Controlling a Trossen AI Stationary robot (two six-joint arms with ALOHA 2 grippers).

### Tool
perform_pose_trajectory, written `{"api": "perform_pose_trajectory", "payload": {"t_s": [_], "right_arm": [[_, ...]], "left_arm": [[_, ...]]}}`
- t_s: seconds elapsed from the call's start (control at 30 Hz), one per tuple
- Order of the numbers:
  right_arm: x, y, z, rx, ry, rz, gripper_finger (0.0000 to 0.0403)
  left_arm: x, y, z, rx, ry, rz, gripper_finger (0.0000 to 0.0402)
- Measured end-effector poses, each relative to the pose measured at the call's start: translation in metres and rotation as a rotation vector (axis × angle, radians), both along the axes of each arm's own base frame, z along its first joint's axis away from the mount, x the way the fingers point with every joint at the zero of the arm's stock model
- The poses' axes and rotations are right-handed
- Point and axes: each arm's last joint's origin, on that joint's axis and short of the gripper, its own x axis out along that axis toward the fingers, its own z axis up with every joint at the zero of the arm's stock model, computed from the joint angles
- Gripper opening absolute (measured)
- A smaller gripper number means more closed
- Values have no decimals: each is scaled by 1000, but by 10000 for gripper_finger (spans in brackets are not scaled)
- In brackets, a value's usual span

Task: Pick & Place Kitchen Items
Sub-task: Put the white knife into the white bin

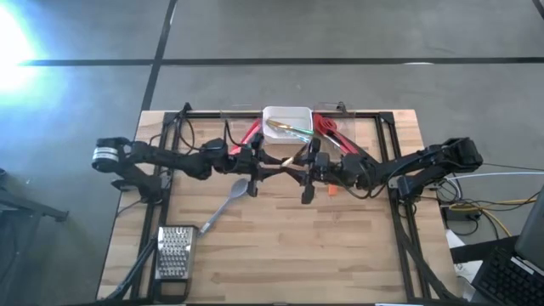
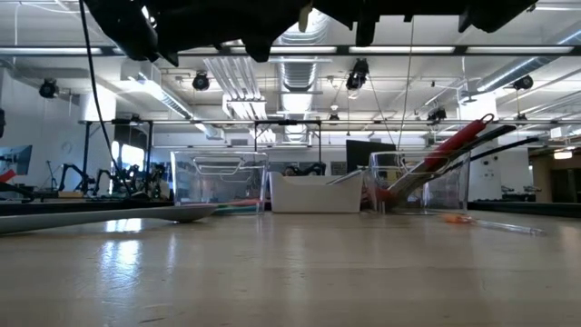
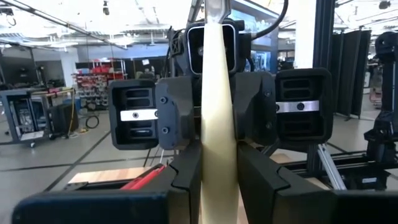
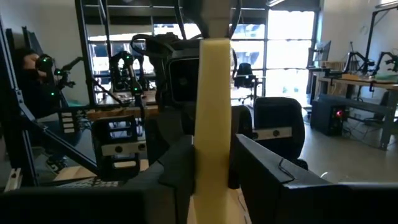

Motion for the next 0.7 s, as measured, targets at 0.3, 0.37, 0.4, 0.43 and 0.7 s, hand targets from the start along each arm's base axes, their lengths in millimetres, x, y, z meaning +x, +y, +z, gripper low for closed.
{"api": "perform_pose_trajectory", "payload": {"t_s": [0.3, 0.37, 0.4, 0.43, 0.7], "right_arm": [[0, 1, 0, -34, 10, -2, 56], [0, 1, -1, -32, 14, -2, 56], [0, 1, -1, -31, 18, -2, 56], [-1, 1, 0, -30, 26, -4, 56], [-1, -21, 44, -24, 301, -182, 56]], "left_arm": [[-2, 2, 0, -5, 24, 7, 81], [-1, 3, -1, -28, 39, 4, 81], [-1, 3, -2, -42, 53, 2, 81], [-2, 3, -2, -55, 71, 6, 81], [-25, 6, -1, -90, 318, 178, 257]]}}
